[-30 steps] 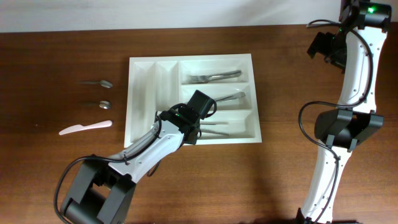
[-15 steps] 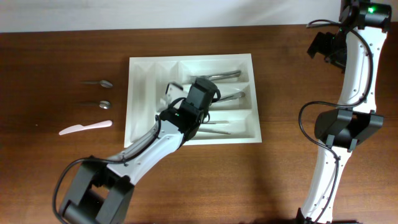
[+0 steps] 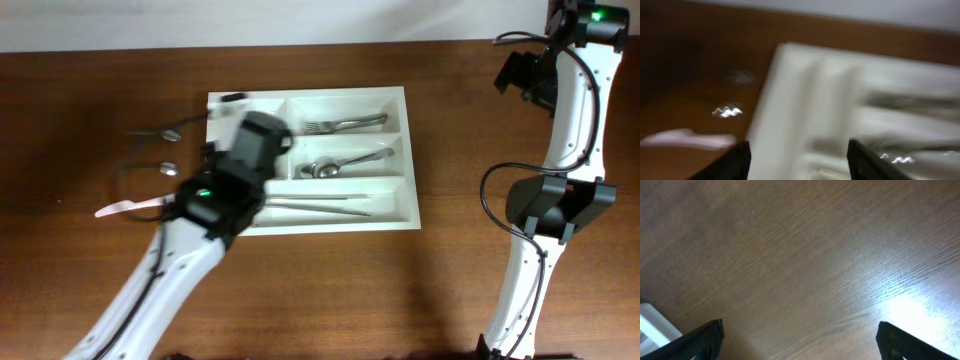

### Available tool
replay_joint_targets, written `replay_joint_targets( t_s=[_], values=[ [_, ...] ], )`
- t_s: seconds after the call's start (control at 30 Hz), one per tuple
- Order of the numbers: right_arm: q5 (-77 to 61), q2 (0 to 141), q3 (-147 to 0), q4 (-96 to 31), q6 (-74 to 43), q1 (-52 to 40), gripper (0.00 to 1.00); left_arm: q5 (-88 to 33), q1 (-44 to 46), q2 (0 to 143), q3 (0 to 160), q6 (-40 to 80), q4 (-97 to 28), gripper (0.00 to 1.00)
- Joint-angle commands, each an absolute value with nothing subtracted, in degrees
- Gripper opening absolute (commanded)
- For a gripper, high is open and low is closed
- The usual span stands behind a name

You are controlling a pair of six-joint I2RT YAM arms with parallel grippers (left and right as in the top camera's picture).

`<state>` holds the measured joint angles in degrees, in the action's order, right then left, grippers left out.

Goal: Pack container
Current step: 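Open the left gripper to release the tongs and withdraw, then move the left gripper over the white plastic knife left of the tray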

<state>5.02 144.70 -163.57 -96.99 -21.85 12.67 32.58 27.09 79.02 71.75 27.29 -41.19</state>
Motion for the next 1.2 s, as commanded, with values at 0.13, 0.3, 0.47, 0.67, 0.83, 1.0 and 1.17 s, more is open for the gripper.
replay_joint_targets(
  t_s=[0.13,0.3,0.47,0.67,0.83,1.0,1.17],
  values=[
    [5.13,142.87,-164.42,-97.32,-21.41,12.93,0.99,32.91,11.35,76.66,72.03,36.82,-53.58,0.39],
    [5.13,142.87,-164.42,-97.32,-21.41,12.93,0.99,22.83,0.95,79.09,72.03,47.2,-53.45,0.94],
    [5.13,142.87,-164.42,-97.32,-21.41,12.93,0.99,10.44,-4.21,82.04,72.03,53.32,-50.17,0.99],
    [5.13,142.87,-164.42,-97.32,-21.41,12.93,0.99,6.72,-4.67,84.33,72.03,53.34,-50.37,0.93],
    [5.1,142.87,-164.42,-97.32,-21.41,12.93,0.99,11.88,-4.73,87.42,72.03,67.48,-52.25,0.81],
    [5.13,142.87,-164.42,-97.32,-21.41,12.93,0.99,12.93,-5.13,91.98,72.03,83.48,-54.61,0.87],
    [5.13,142.87,-164.42,-97.32,-21.41,12.93,0.99,12.93,-7.57,96.84,72.03,87.88,-54.94,0.87]
  ],
)
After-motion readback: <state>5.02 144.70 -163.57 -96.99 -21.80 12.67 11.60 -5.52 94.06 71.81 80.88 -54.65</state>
